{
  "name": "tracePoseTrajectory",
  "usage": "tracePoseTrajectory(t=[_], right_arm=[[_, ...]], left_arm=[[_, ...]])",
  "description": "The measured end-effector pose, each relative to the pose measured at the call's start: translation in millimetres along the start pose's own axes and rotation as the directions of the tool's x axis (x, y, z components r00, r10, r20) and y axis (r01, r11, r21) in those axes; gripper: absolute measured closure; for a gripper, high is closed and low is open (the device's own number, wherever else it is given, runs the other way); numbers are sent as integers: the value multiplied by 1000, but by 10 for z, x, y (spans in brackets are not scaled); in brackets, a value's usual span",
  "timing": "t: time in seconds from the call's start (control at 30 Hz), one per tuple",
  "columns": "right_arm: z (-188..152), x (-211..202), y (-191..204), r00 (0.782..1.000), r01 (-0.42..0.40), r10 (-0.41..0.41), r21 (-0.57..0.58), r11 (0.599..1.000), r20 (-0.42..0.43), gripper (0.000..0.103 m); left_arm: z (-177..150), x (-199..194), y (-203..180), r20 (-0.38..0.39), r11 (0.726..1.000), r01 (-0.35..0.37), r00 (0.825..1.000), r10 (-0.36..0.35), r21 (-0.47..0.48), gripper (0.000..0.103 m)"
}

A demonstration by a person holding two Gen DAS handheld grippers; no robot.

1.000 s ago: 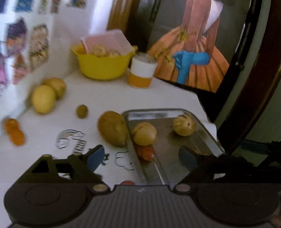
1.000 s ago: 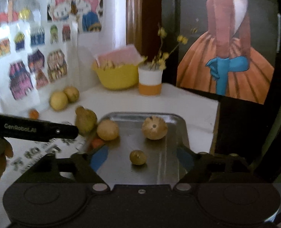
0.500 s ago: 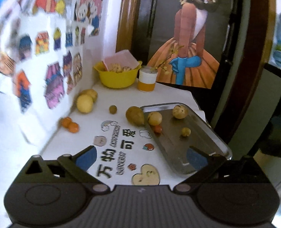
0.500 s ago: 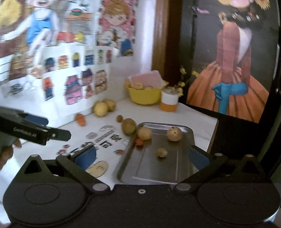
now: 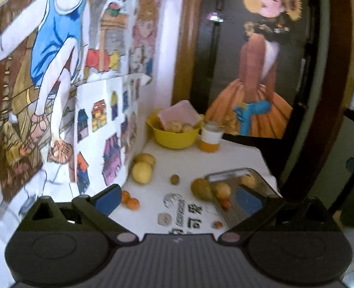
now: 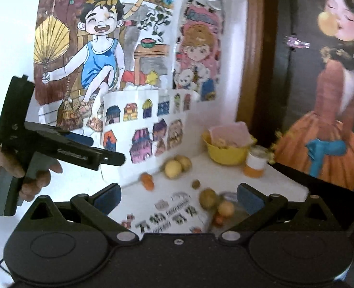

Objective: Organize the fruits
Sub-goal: 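Grasp the large brown pear-shaped fruit with the right tool while the left tool grasps a small brown round fruit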

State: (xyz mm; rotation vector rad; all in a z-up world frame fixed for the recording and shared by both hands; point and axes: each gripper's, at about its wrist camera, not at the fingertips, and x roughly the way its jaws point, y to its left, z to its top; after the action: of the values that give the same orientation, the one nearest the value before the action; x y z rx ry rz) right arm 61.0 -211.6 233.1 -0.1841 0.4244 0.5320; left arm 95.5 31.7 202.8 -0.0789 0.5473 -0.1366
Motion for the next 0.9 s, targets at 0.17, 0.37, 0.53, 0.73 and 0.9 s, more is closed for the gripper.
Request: tracePoseTrajectory(t=[0.17,0.37,0.53,0.73,0.9], right_arm=[[-10,687,-134,1000,-1,3,-79,997,30,1],[-181,1460,-325,1000,2,-4,-110,994,-18,1],[-330,2016,-536,997,-25,19,-68,997,-81,1],[-592,2571,-776,989,-44,36,-51,998,-142,1],[-783,2873,-879,982,-60,52,-41,997,-181,1]], left_arm=[[108,529,151,-44,999,-12,999,10,-39,1],[139,1230,180,-79,1000,3,997,-4,-15,1],[180,1831,135,-112,999,18,994,-15,27,1],[88,2508,109,-161,999,50,986,-46,19,1],[-85,2974,99,-200,997,76,977,-74,2,1]])
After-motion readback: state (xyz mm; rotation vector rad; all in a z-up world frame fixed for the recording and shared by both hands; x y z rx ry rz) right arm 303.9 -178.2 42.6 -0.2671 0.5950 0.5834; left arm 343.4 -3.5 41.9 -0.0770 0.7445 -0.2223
